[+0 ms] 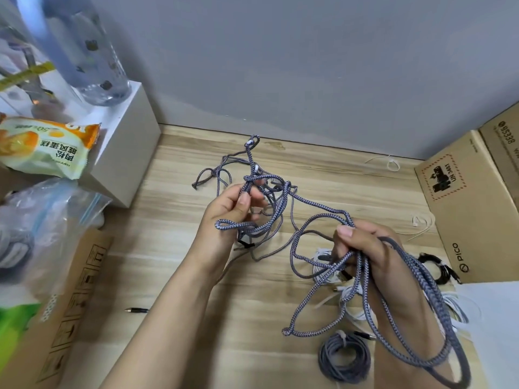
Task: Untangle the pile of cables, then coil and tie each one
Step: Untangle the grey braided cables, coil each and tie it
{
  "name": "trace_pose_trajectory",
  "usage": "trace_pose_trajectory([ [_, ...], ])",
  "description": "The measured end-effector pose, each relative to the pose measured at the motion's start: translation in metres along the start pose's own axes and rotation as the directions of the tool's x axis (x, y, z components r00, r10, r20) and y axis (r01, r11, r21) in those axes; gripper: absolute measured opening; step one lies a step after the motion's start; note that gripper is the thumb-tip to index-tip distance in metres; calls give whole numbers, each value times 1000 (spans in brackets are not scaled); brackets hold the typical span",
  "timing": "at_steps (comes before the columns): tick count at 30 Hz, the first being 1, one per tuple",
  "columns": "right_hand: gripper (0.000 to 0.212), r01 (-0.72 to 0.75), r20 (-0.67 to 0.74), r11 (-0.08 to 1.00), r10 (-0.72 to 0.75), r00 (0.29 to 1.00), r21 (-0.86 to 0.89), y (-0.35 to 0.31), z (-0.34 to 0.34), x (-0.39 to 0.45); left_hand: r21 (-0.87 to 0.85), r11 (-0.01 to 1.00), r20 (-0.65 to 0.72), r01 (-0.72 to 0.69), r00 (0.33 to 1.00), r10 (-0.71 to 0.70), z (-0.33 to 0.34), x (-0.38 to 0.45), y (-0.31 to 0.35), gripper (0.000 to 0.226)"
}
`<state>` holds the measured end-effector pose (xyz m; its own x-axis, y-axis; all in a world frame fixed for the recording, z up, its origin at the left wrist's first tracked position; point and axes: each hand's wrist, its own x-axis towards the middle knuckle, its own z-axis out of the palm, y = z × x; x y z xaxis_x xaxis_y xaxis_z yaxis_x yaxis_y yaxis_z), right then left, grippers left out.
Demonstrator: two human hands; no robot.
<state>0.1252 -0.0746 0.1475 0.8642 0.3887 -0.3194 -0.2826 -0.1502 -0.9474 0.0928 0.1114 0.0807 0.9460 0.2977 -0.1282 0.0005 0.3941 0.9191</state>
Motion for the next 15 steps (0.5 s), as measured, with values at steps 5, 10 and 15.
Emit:
trace_pose_trajectory([
  [5,33,9,104,998,-3,995,-58,1,1,0,-199,980,-139,26,989,-55,9,2,2,13],
  [10,33,55,204,987,-23,979,-151,-2,4,-2,-142,990,-290,-2,956,-40,16,1,0,10],
  [15,34,110,365,948,7,931,-298,-4,6,-4,-290,957,-341,13,933,-116,12,2,-1,20],
])
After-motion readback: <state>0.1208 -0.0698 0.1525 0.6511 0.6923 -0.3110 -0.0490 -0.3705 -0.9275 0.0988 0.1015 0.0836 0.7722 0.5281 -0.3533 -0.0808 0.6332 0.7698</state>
